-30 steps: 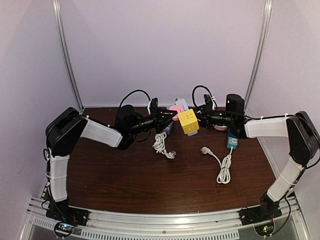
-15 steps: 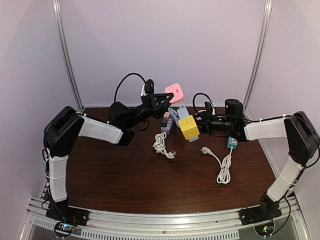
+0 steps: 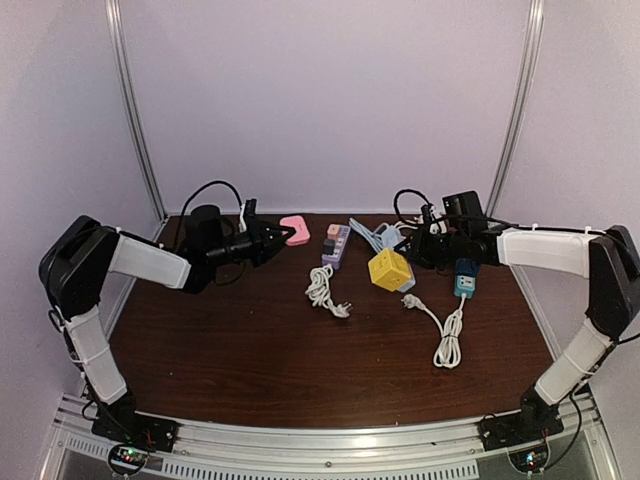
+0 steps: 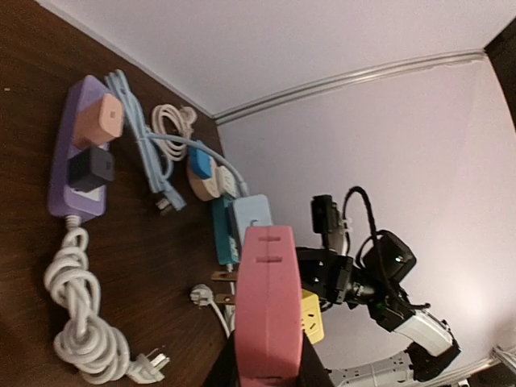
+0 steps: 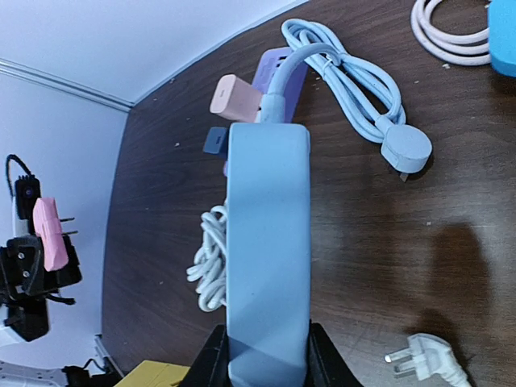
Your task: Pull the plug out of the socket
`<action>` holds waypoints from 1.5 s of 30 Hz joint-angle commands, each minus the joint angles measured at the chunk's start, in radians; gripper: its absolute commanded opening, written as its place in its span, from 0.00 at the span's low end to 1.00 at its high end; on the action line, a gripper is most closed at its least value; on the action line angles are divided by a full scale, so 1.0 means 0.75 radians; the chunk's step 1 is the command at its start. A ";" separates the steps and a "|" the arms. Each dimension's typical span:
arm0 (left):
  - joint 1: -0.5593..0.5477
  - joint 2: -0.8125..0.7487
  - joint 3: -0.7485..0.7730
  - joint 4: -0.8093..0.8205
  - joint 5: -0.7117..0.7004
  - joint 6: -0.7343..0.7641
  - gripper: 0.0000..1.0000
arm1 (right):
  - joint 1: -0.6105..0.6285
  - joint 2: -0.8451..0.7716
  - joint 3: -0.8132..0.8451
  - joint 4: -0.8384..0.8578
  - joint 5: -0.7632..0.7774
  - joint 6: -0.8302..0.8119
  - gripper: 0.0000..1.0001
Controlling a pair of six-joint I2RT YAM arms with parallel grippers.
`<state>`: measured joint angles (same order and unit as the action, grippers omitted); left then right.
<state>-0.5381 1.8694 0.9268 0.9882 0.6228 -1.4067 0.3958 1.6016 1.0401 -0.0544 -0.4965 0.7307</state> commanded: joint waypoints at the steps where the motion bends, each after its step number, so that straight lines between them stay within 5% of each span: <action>1: 0.081 -0.190 0.111 -0.926 -0.090 0.594 0.00 | 0.019 -0.074 0.046 -0.166 0.317 -0.232 0.00; 6: 0.099 -0.132 0.447 -1.701 -0.458 1.032 0.00 | 0.049 -0.037 0.069 -0.221 0.490 -0.288 0.00; 16: 0.100 0.317 1.089 -2.237 -0.881 1.298 0.00 | 0.142 0.122 0.202 -0.300 0.656 -0.341 0.00; 26: 0.130 0.533 1.340 -2.346 -0.897 1.362 0.07 | 0.164 0.197 0.220 -0.292 0.642 -0.343 0.00; 45: 0.163 0.518 1.419 -2.364 -0.861 1.403 0.61 | 0.175 0.267 0.265 -0.307 0.641 -0.343 0.00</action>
<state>-0.4221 2.2944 1.9541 -0.7864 -0.0334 -0.3733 0.5190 1.8111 1.1927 -0.3111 -0.0433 0.4732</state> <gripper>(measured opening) 0.552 0.271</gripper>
